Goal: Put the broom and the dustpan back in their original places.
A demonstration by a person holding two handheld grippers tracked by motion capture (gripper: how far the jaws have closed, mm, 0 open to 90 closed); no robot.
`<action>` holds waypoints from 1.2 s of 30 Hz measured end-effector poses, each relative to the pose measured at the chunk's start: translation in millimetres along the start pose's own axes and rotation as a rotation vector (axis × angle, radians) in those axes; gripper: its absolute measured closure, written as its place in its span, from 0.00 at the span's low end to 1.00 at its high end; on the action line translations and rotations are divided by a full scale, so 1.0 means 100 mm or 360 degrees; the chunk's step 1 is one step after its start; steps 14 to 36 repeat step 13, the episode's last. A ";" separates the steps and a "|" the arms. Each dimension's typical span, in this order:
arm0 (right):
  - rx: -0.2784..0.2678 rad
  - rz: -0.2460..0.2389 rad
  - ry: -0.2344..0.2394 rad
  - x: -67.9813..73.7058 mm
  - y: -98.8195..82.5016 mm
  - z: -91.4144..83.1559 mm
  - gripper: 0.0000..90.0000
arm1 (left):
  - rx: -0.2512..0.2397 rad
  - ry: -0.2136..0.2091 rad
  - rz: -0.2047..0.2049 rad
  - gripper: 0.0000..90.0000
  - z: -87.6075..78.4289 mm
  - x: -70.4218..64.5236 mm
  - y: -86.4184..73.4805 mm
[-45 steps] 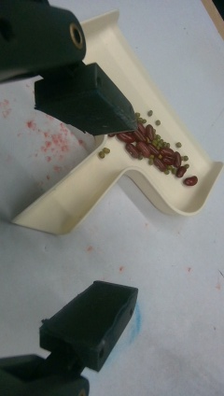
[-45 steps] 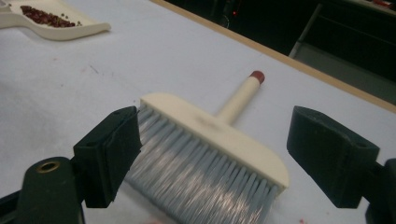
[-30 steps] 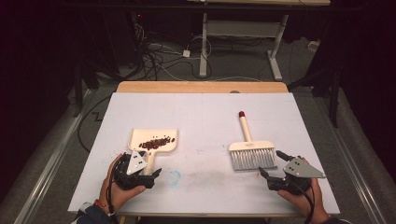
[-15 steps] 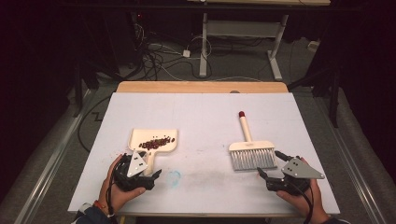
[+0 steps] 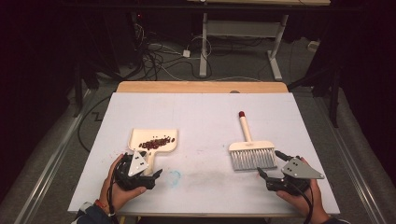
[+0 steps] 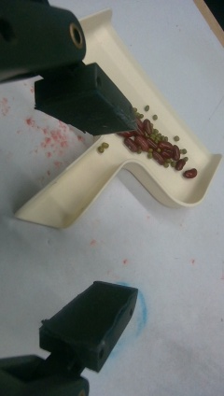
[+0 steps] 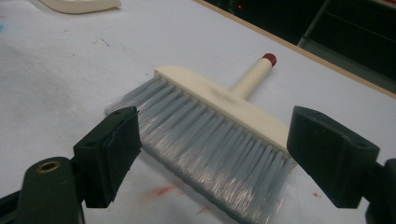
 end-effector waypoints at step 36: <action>-0.0036 -0.0003 -0.0010 -0.02 0.02 -0.03 0.19 | -0.0001 -0.0018 -0.0021 0.20 0.02 -0.01 0.01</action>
Point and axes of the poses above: each handheld gripper's, and its own axes: z roughly forward along the jaws, y roughly out of its top, x roughly to its left, the point moved 4 cm from there along z, roughly forward along the jaws, and after that the axes turned 3 degrees about -z, right-handed, at the moved point
